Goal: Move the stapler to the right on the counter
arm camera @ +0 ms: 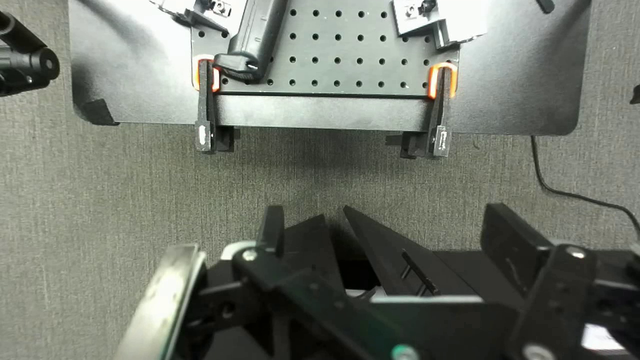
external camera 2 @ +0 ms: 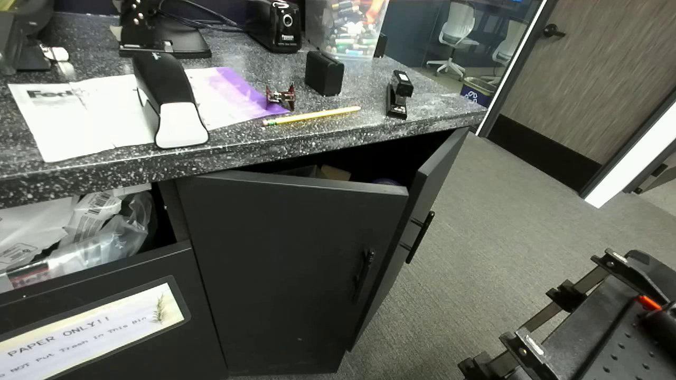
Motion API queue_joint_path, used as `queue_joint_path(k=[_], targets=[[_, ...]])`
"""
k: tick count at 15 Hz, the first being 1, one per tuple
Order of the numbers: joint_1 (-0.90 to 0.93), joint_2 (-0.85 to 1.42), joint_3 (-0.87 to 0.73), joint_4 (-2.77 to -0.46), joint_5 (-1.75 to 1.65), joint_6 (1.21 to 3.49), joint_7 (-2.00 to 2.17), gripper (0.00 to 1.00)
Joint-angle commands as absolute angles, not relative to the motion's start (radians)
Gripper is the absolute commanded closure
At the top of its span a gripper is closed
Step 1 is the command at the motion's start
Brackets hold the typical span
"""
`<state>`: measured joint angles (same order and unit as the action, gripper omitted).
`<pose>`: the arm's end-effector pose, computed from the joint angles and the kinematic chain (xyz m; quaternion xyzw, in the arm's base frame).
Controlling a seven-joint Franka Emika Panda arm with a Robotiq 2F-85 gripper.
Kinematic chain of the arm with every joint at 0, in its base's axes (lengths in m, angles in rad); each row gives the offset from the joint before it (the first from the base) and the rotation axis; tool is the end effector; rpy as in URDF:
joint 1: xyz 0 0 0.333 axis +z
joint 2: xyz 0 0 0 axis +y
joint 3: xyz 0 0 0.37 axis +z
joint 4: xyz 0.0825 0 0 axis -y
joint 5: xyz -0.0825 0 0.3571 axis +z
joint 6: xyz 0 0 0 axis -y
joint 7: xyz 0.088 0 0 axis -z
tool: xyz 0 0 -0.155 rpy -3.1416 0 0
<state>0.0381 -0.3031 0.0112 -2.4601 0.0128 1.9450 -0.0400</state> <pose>0.3643 0.0195 0.4119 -0.9935 -0.0410 0.1058 0.0035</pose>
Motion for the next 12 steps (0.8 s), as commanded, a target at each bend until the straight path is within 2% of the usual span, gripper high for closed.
queue_joint_path(k=[1,4,12], targets=[[0.035,-0.303,0.014,-2.459,0.014,1.944,-0.040,0.00],[0.033,-0.276,0.011,-2.442,0.015,1.938,-0.044,0.00],[0.006,0.083,0.009,-2.120,-0.042,1.945,0.026,0.00]])
